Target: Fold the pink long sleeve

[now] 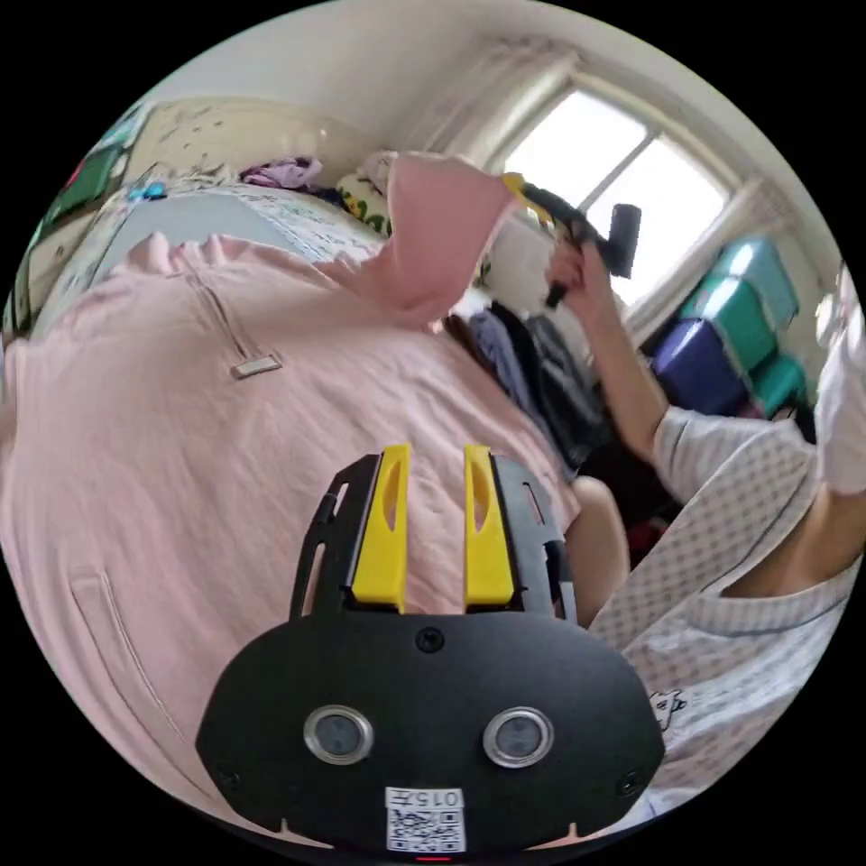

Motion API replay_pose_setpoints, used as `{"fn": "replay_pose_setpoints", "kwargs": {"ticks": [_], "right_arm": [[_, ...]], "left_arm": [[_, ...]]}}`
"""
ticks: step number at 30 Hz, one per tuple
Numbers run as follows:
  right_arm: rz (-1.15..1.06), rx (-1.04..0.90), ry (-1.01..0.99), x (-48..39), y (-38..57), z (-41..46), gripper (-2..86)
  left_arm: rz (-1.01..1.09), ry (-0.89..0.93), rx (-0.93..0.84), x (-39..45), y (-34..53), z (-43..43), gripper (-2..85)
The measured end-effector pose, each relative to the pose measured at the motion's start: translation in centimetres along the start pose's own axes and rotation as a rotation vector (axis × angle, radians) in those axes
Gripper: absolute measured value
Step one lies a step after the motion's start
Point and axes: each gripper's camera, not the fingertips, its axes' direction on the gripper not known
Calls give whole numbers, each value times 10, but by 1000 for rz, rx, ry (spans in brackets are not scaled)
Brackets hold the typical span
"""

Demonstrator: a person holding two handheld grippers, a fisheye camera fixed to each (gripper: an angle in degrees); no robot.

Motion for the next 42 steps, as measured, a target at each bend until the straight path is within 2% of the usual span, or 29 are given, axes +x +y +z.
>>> {"fn": "replay_pose_setpoints", "kwargs": {"ticks": [2, 4, 7, 9, 12, 17, 20, 23, 25, 26, 29, 32, 35, 37, 39, 42], "right_arm": [[-48, -65, -172, -78, 47, 15, 7], [-40, -159, -267, -116, 92, 39, 8], [-78, -388, -287, -158, 165, 84, 9], [-144, -463, -281, -179, 198, 92, 10], [-212, -462, -226, -190, 232, 75, 16], [-249, -497, -298, -175, 259, 54, 38], [-278, -520, -303, -171, 277, 50, 42], [-278, -523, -304, -166, 293, 45, 43], [-272, -521, -309, -163, 301, 44, 44], [-273, -521, -311, -161, 306, 44, 46], [-290, -520, -302, -161, 313, 43, 52], [-321, -508, -251, -161, 314, 33, 66], [-350, -423, -199, -160, 309, 7, 73], [-333, -339, -241, -159, 307, -6, 78], [-341, -291, -325, -168, 305, -5, 87], [-442, -383, -337, -202, 307, 29, 98]], "left_arm": [[-186, 164, 208, -47, 20, -42, 103], [-418, 314, 435, -112, 58, -81, 127], [-601, 416, 518, -157, 91, -89, 158], [-645, 401, 470, -166, 96, -84, 169], [-623, 377, 381, -169, 92, -75, 167], [-540, 313, 311, -163, 85, -86, 155], [-439, 282, 234, -155, 77, -91, 143], [-247, 296, 130, -134, 64, -93, 131], [-133, 201, -13, -112, 56, -88, 132], [-122, 174, -28, -108, 56, -88, 132], [-149, 210, 37, -112, 63, -93, 120], [-196, 205, 25, -122, 68, -91, 123], [-193, 303, 168, -124, 75, -113, 114], [-231, 222, 231, -126, 83, -123, 101], [-276, 101, 174, -126, 81, -111, 107], [-304, 98, 72, -129, 71, -75, 108]]}}
